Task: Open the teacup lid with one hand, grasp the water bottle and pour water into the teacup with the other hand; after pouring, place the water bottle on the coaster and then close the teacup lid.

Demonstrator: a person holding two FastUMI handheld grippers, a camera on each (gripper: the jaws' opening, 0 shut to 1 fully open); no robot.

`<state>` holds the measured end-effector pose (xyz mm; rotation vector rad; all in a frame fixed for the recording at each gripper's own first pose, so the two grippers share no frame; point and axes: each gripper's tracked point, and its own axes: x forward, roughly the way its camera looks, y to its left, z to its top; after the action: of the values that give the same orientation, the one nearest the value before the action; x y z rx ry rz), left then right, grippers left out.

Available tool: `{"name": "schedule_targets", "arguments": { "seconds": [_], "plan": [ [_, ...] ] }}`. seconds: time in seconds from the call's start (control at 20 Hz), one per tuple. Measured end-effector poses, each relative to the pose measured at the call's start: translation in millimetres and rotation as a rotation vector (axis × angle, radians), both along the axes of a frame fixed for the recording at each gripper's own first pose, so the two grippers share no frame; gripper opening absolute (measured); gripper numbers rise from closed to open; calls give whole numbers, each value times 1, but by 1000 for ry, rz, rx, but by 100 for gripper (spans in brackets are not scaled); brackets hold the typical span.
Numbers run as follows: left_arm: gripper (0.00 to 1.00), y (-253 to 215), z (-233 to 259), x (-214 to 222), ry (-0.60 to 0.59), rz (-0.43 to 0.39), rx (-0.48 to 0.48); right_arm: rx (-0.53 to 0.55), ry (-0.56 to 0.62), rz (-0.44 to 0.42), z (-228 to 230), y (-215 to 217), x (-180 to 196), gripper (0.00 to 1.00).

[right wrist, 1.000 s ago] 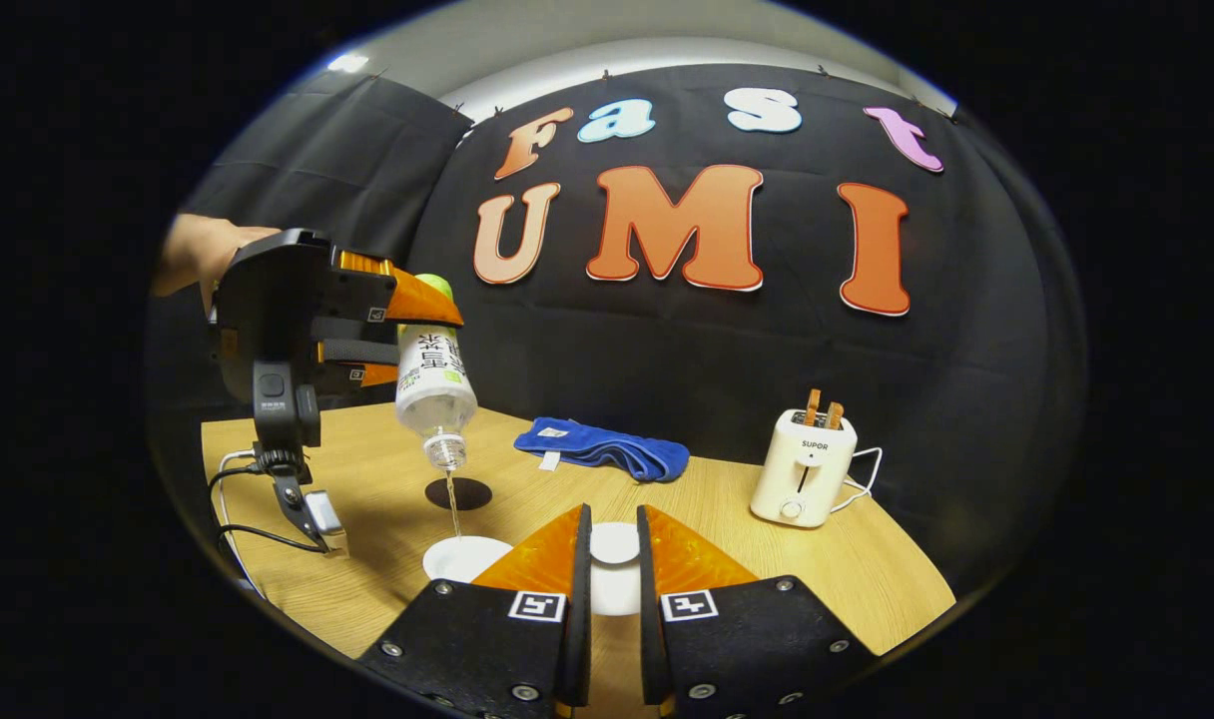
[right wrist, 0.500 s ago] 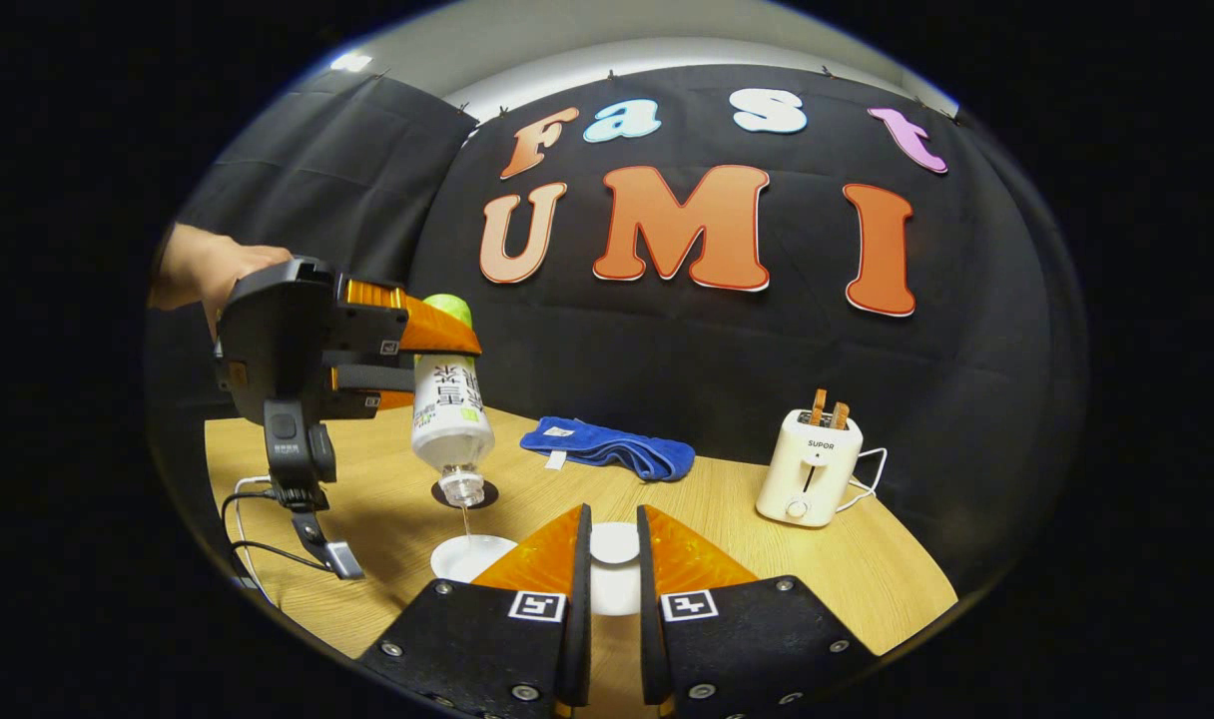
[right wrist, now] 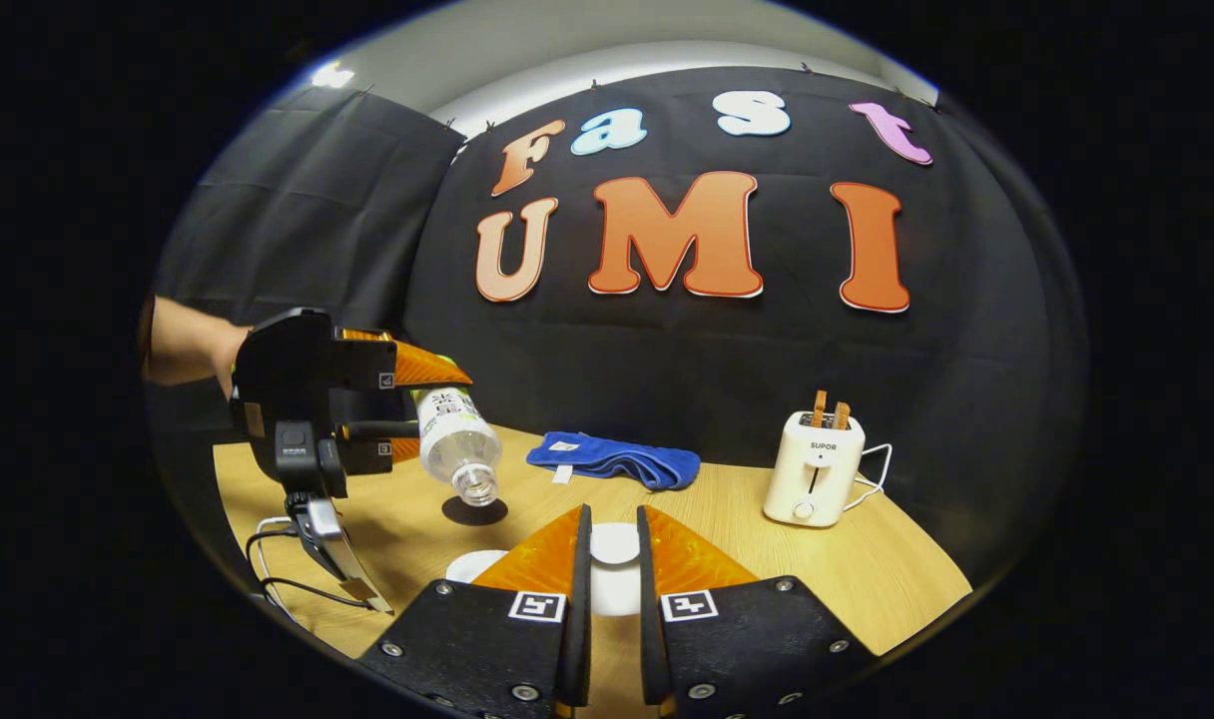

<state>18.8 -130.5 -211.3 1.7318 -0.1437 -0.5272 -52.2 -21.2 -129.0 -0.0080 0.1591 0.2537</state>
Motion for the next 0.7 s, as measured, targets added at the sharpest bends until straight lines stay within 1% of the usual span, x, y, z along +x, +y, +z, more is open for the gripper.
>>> {"name": "schedule_targets", "arguments": {
  "seconds": [0.05, 0.1, 0.15, 0.2, 0.25, 0.3, 0.35, 0.4, 0.45, 0.5, 0.55, 0.6, 0.65, 0.7],
  "plan": [
    [63, 4, 1, 1, 15, 16, -75, 10, 1, -3, 1, 0, 1, 21],
    [65, 6, 5, 3, 23, 36, -153, 21, 4, -9, 2, 0, 3, 21],
    [63, 5, 16, 5, 8, 38, -248, 25, 8, -15, 3, 0, 3, 21],
    [63, 1, 29, 6, -18, 24, -349, 23, -2, -21, 7, 0, 3, 20],
    [65, 2, 39, 6, -27, 33, -449, 24, -9, -18, 11, 2, 3, 20],
    [64, 5, 47, 8, -30, 48, -554, 26, -12, -15, 13, 5, 3, 20],
    [62, 10, 55, 12, -33, 70, -648, 26, -15, -13, 16, 7, 4, 20],
    [64, 17, 65, 15, -39, 98, -738, 24, -16, -11, 16, 10, 5, 20],
    [62, 19, 69, 22, -27, 130, -822, 20, -15, -8, 17, 12, 5, 20],
    [62, 23, 71, 28, -7, 166, -908, 14, -16, -6, 17, 15, 5, 20],
    [64, 28, 75, 32, 19, 200, -1000, 9, -15, -5, 19, 17, 6, 20],
    [61, 34, 73, 38, 54, 245, -1087, 6, -13, -2, 18, 19, 6, 20],
    [64, 42, 72, 43, 87, 288, -1177, 3, -13, 0, 18, 21, 7, 20],
    [64, 51, 69, 48, 114, 331, -1260, 2, -12, 2, 18, 23, 7, 20]
  ]
}}
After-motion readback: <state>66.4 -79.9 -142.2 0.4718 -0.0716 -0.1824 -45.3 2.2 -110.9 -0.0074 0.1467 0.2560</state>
